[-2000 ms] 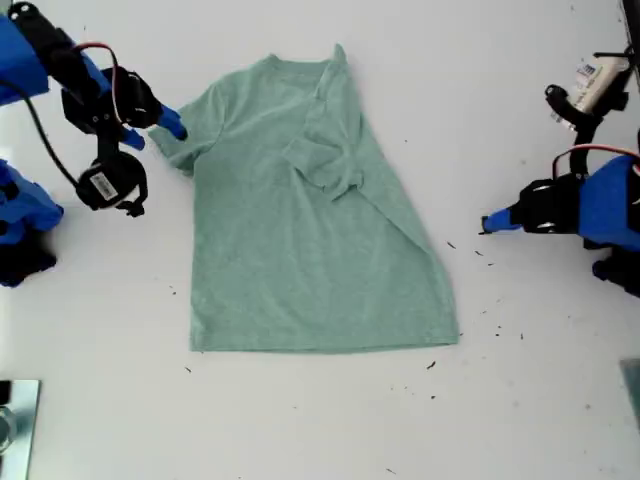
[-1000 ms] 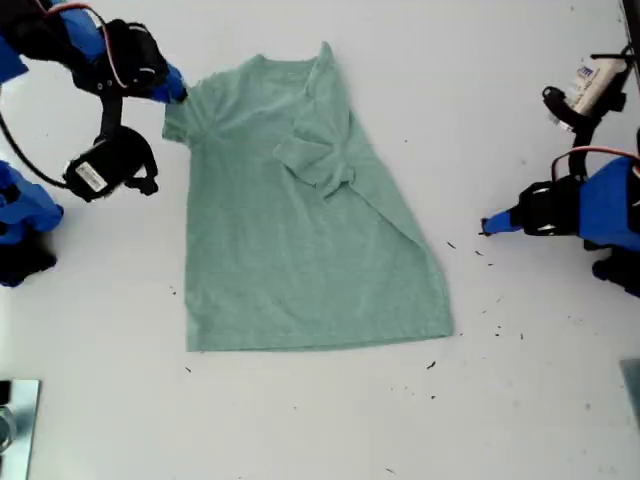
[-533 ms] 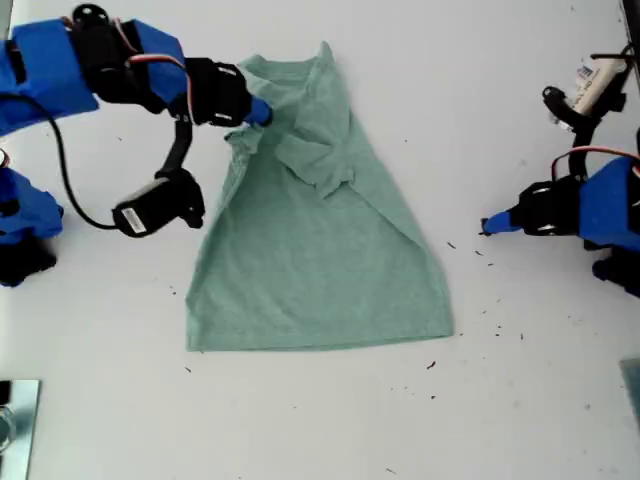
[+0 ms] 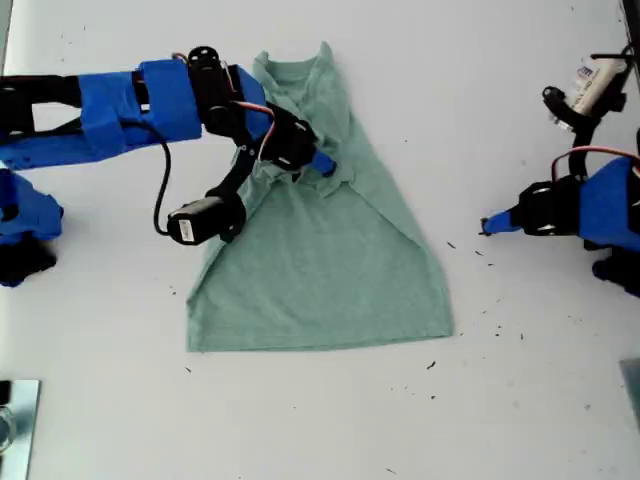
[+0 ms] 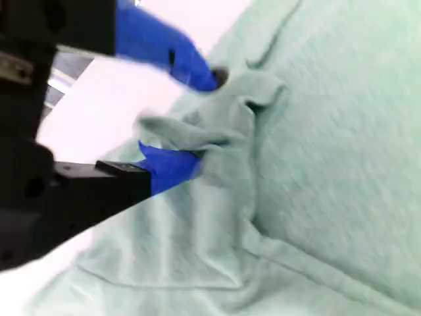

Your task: Fold t shirt

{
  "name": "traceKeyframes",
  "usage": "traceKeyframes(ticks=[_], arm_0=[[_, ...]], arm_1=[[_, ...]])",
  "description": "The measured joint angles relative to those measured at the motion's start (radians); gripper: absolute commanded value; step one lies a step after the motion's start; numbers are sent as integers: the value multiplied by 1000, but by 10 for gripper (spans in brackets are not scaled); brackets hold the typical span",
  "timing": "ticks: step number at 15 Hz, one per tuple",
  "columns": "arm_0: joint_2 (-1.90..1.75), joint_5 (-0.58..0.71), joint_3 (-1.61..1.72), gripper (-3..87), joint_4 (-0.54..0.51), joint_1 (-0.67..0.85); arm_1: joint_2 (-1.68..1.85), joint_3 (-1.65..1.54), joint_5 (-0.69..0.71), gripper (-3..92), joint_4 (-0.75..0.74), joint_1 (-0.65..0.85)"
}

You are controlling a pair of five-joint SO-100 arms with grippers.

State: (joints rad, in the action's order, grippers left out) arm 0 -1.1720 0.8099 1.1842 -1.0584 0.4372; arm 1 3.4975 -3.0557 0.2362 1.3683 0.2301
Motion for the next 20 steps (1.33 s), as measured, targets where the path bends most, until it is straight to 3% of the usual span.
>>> traceKeyframes(ticks=[2, 4, 5, 10, 13, 18, 20], arm_0=[[-173, -32, -20, 217, -129, -6], [-397, -80, 46, 118, -195, -31], [-517, -123, 173, 10, -183, -37], [-1378, -499, 1368, -3, 209, -77], [-1844, -606, 1858, -3, 202, -103], [-2051, -617, 1967, -3, 146, -100], [-2080, -617, 1971, -3, 137, -100]], arm_1=[[0, 0, 0, 24, 0, 0], [0, 0, 0, 24, 0, 3], [0, 0, 0, 24, 0, 3], [0, 0, 0, 24, 0, 8], [0, 0, 0, 24, 0, 12], [-78, 146, -8, 36, 75, -20], [-402, 565, 29, 185, 245, -40]])
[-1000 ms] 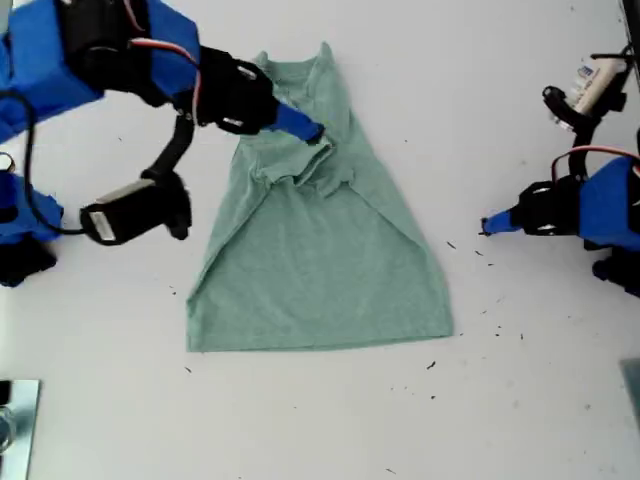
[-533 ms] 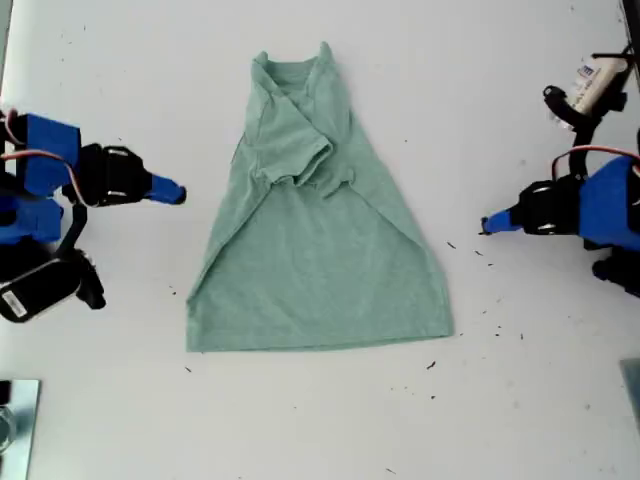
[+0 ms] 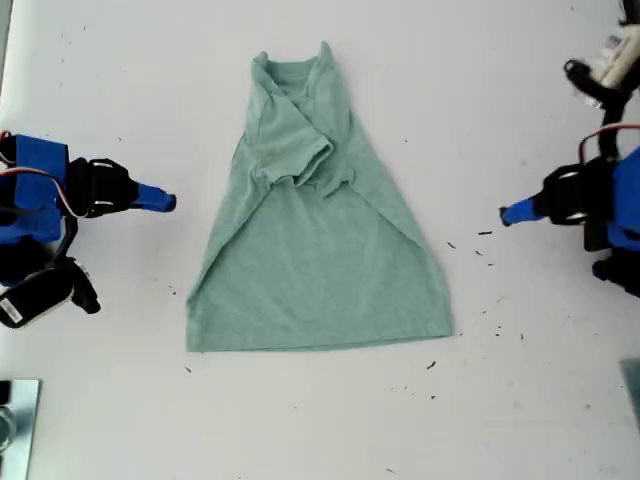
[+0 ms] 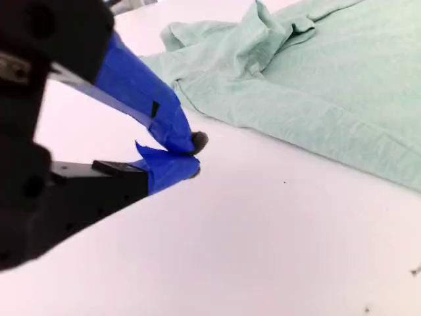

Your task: Fold t shirt

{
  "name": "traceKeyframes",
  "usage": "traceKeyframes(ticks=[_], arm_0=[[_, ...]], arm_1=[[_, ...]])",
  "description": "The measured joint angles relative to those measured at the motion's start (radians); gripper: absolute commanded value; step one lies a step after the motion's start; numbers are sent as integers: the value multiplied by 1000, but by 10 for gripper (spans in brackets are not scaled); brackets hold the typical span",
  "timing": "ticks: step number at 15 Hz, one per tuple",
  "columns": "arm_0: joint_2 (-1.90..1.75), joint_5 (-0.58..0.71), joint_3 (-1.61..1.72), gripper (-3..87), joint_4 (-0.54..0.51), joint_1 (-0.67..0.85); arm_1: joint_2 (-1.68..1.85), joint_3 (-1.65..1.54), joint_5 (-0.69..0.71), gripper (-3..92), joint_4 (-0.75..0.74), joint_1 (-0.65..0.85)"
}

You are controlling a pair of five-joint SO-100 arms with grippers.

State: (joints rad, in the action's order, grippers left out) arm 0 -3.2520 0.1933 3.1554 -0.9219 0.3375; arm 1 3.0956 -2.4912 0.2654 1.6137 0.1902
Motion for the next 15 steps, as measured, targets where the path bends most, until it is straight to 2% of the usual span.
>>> traceKeyframes(ticks=[2, 4, 5, 6, 9, 12, 13, 15], arm_0=[[-51, 0, 6, -3, -21, 0], [-104, 0, 9, -3, -41, 0], [-132, 0, 15, -3, -49, 0], [-143, 0, 17, -3, -51, 0], [-146, 0, 17, -3, -52, 0], [-149, 0, 17, -3, -52, 0], [-149, 0, 17, -3, -52, 0], [-149, 0, 20, -3, -52, -18]], arm_1=[[-433, 523, 43, 311, 124, -114], [-782, 936, 92, 312, 126, -212], [-861, 1009, 87, 309, 138, -236], [-890, 1022, 91, 297, 138, -242], [-900, 989, 91, 370, 137, -241], [-916, 790, 81, 379, 127, -238], [-916, 678, 66, 373, 78, -233], [-916, 440, 48, 365, -118, -232]])
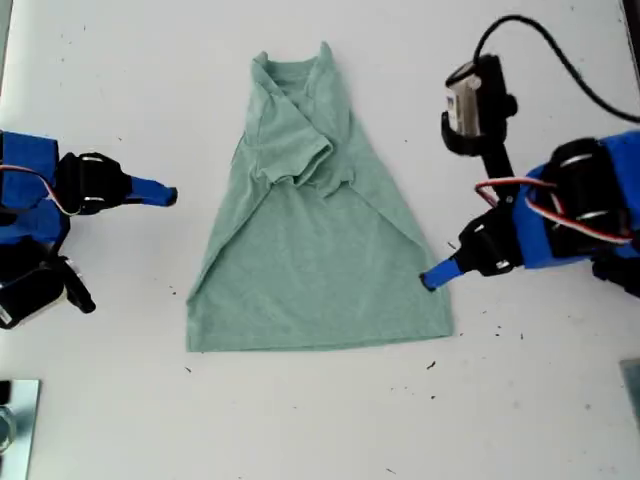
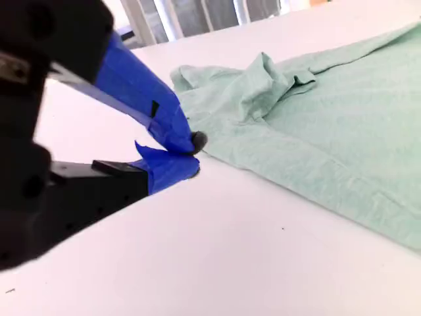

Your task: Fold t shirt

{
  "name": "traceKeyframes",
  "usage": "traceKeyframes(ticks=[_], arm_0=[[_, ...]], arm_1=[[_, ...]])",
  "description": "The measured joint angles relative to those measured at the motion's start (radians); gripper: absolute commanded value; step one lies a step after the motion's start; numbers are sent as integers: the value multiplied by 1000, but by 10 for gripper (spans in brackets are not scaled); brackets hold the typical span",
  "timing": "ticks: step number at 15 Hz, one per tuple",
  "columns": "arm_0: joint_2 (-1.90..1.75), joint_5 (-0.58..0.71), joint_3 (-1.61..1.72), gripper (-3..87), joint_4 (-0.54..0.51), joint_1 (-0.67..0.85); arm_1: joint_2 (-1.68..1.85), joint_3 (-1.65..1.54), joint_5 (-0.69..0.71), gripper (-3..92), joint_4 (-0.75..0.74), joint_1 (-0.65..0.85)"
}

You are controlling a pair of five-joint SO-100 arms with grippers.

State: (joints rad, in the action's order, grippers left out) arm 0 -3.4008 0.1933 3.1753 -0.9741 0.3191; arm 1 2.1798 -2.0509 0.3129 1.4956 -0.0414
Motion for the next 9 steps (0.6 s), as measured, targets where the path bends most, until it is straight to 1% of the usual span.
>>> traceKeyframes(ticks=[3, 4, 5, 7, 8, 9], arm_0=[[0, 0, 0, -3, 0, -6], [0, 0, 0, -3, 0, -6], [-3, 0, 0, -3, 0, -6], [-3, 0, 0, -3, 0, -6], [-3, 0, 0, -3, 0, -6], [-3, 0, 0, -3, 0, -6]], arm_1=[[-31, -319, -61, 358, -385, -14], [-46, -357, -71, 363, -479, -35], [-107, -364, -86, 365, -534, -55], [-153, -314, -95, 370, -538, -75], [-160, -225, -94, 370, -456, -77], [-169, -133, -94, 370, -299, -81]])
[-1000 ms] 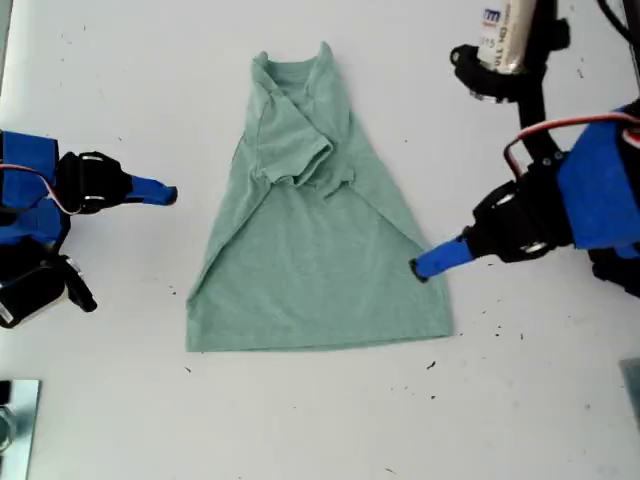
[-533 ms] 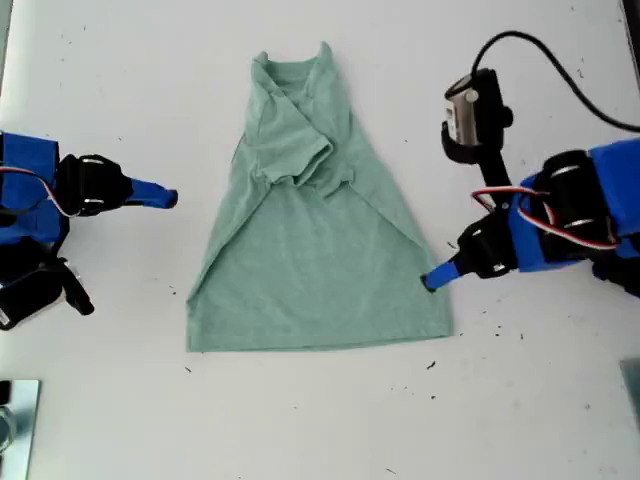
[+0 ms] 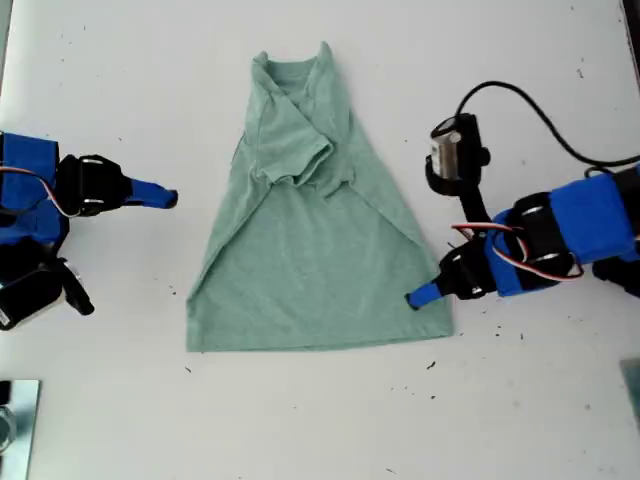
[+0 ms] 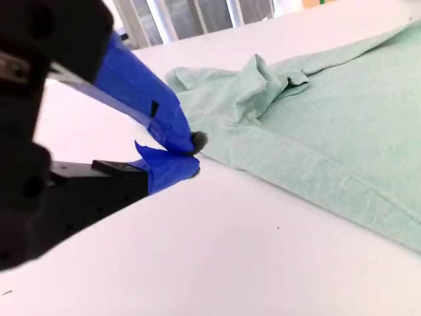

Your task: Fold t shirt

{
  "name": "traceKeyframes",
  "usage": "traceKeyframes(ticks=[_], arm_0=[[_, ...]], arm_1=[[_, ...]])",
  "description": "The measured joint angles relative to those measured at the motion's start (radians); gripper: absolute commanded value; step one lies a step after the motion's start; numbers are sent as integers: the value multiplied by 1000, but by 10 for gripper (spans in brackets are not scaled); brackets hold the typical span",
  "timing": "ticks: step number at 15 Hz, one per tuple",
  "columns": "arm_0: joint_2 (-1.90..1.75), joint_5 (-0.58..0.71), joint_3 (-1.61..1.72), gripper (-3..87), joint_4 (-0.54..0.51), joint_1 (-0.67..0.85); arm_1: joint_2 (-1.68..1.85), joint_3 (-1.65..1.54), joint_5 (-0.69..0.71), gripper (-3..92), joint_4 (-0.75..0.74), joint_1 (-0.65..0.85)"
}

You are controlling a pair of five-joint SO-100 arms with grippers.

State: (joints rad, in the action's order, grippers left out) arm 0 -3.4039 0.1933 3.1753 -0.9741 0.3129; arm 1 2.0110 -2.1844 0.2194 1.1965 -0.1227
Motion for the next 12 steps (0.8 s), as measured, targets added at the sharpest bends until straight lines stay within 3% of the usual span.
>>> traceKeyframes(ticks=[1, 3, 6, 7, 8, 12], arm_0=[[0, 0, 0, -3, -2, 0], [-11, 0, 0, -3, -3, 0], [-12, 0, 0, -3, -3, 0], [-12, 0, 0, -3, -3, 0], [-12, 0, 0, -3, -3, 0], [-12, 0, 0, -3, -3, 0]], arm_1=[[0, 95, 12, 369, 97, -2], [-37, 140, 14, 341, 155, -3], [-190, 144, 12, 296, 28, -17], [-235, 147, 15, 85, -14, -23], [-285, 147, 14, 23, -51, -28], [-383, 210, 6, -4, -104, -48]])
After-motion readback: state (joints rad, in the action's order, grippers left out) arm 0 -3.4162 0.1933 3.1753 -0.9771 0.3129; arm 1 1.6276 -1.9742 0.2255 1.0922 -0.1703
